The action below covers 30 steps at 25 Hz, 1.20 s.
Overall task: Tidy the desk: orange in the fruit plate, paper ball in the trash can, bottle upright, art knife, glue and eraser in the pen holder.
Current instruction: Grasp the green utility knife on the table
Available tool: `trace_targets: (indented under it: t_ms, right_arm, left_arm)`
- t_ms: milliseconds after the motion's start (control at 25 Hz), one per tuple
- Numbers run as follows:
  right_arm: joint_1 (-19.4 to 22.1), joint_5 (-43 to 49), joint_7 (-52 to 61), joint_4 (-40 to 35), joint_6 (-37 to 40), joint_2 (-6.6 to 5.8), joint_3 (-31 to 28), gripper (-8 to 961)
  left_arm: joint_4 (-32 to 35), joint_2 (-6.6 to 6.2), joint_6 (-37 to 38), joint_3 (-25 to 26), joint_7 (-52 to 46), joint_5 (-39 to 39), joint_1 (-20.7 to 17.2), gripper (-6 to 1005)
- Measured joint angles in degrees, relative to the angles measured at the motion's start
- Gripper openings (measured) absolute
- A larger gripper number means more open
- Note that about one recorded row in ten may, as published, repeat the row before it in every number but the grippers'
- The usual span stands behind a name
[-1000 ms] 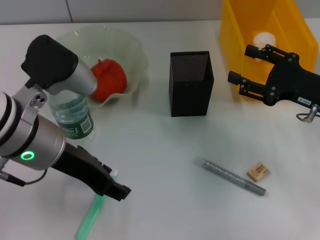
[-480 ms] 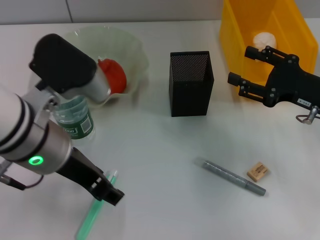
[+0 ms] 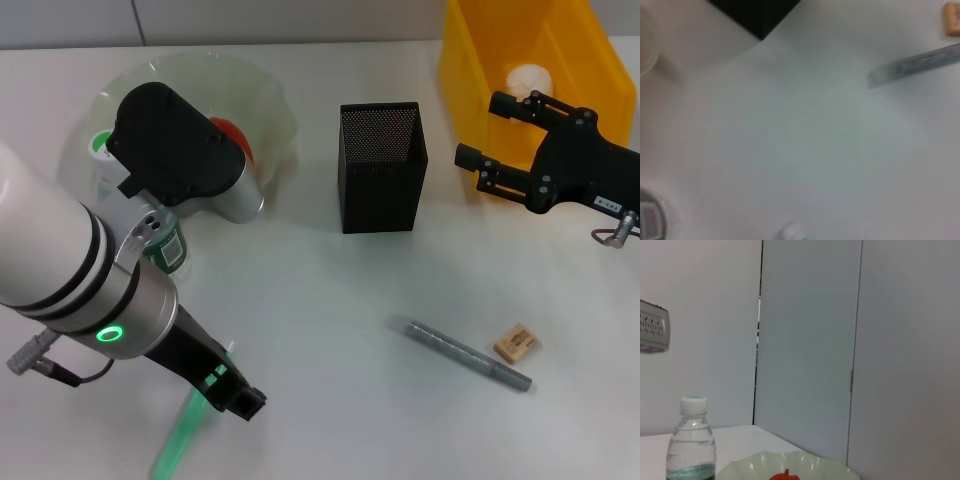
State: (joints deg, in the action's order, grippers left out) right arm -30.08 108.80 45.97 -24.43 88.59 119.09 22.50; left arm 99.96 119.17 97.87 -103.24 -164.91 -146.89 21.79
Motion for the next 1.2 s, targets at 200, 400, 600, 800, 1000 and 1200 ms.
trace_targets:
  t_ms: [200,400,600,800,1000,1200]
  right_arm:
    - [0.21,0.0,0.0,-0.01,0.0,0.0,-0.11,740]
    - [0.23,0.0,-0.03,0.0,-0.08,0.0,-0.36,740]
    - [0.17,0.0,-0.12,0.0,-0.41,0.0,-0.48,740]
    - [-0.05,0.0,-0.14,0.12,-1.53,0.0,-0.17,740]
    - [-0.07,0.0,-0.16,0.27,-1.55,0.0,-0.37,741]
    - [-0.03,-0.01,-0.18,0.28,-1.45,0.04,-0.5,741]
  left_arm:
    - [-2.53,-0.03,-0.2,0.37,-0.03,-2.61,0.1,609]
    - [-3.63,-0.08,-0.38,0.4,-0.01,-3.41,0.18,599]
    - [-4.75,-0.09,-0.8,0.04,0.04,-3.36,0.51,590]
    - [-6.43,-0.09,-1.56,-0.52,0.11,-3.44,1.8,580]
    - [-8.87,-0.01,-1.98,-0.56,0.11,-3.47,3.14,570]
    - [-10.19,0.01,-2.67,-0.56,0.14,-3.52,3.67,561]
